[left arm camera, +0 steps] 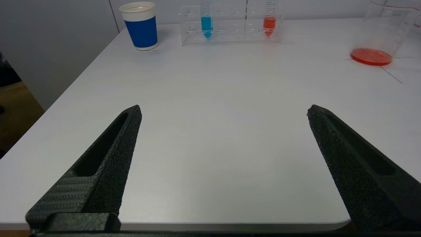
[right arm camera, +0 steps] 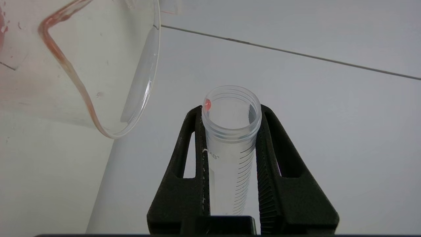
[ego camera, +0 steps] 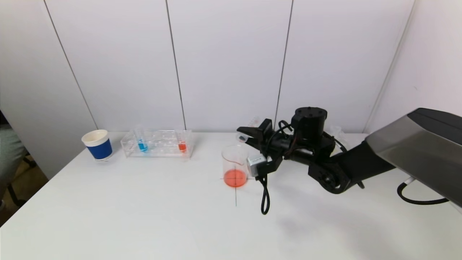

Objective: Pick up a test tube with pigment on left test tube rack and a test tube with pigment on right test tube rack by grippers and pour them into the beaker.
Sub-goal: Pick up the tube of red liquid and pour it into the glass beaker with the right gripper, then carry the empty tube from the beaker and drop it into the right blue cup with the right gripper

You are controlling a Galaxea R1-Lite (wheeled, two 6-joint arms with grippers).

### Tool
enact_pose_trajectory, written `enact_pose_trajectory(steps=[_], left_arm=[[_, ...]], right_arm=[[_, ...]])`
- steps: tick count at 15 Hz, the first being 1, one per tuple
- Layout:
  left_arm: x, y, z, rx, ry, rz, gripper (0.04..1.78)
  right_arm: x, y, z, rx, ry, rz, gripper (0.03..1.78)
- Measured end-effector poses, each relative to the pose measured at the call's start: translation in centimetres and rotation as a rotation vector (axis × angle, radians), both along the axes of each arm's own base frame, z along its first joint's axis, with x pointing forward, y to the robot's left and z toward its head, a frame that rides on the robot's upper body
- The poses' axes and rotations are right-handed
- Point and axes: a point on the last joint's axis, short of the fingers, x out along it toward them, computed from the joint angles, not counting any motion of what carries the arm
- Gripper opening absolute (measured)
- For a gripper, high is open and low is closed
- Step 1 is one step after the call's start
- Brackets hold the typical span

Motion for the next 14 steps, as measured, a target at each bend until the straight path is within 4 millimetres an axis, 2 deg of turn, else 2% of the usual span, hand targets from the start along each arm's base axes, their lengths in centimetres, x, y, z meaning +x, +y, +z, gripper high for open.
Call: enact_pose_trajectory(steps=[10, 14], left_arm=[[0.0, 0.0, 0.0, 0.000, 0.000, 0.000, 1.76], [0.0, 0.0, 0.0, 0.000, 0.000, 0.000, 1.76]], right_arm=[[-0.7, 0.0, 1.0, -0.104, -0.062, -0.021, 0.47], [-1.2, 0.8, 1.1, -0.132, -0.089, -0.033, 0.47]])
